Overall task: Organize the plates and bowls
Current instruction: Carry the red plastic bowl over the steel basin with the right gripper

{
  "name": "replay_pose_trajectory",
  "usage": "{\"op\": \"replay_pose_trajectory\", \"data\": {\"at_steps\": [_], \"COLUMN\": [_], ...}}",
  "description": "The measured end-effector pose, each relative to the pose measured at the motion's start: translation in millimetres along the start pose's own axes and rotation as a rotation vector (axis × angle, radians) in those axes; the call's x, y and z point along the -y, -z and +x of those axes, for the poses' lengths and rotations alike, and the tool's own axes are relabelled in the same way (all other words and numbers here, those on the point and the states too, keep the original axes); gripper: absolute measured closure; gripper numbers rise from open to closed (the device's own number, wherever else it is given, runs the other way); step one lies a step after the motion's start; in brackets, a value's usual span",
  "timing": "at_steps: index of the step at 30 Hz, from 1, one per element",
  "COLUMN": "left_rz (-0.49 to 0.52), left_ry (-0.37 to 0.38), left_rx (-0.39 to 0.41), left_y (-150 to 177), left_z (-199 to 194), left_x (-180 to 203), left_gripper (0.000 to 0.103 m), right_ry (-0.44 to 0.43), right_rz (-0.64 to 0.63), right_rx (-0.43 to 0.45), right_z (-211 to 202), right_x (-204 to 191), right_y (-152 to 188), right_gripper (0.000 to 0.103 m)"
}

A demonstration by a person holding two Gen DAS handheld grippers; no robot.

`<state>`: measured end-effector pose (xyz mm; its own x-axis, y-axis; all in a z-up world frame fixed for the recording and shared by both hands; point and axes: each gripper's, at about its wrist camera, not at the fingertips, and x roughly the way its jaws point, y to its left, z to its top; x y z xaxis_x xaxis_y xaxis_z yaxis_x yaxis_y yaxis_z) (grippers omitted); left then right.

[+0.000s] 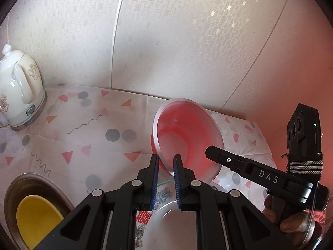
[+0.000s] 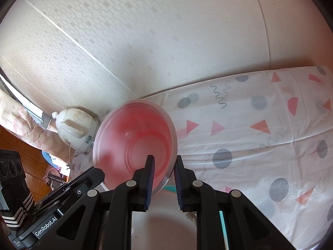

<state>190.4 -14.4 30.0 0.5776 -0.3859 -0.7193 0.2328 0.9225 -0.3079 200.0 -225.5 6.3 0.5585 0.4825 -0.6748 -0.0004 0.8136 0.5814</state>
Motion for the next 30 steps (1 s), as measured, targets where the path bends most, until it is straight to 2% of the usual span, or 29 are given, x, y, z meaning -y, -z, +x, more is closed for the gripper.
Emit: {"op": "replay_pose_trajectory", "data": {"at_steps": [17, 30], "left_rz": [-0.054, -0.094], "left_ry": [-0.032, -0.039], "left_rx": [0.07, 0.102], "left_y": [33, 55], "left_z": [-56, -84], "left_x": [-39, -63], "left_gripper": [0.09, 0.09], "right_ry": [-0.048, -0.062], "right_rz": [-0.077, -0.135], "right_rx": [-0.053, -0.091], "right_z": [7, 13], "right_x": [-52, -85], "right_y": [33, 54], "right_gripper": [0.085, 0.085]}}
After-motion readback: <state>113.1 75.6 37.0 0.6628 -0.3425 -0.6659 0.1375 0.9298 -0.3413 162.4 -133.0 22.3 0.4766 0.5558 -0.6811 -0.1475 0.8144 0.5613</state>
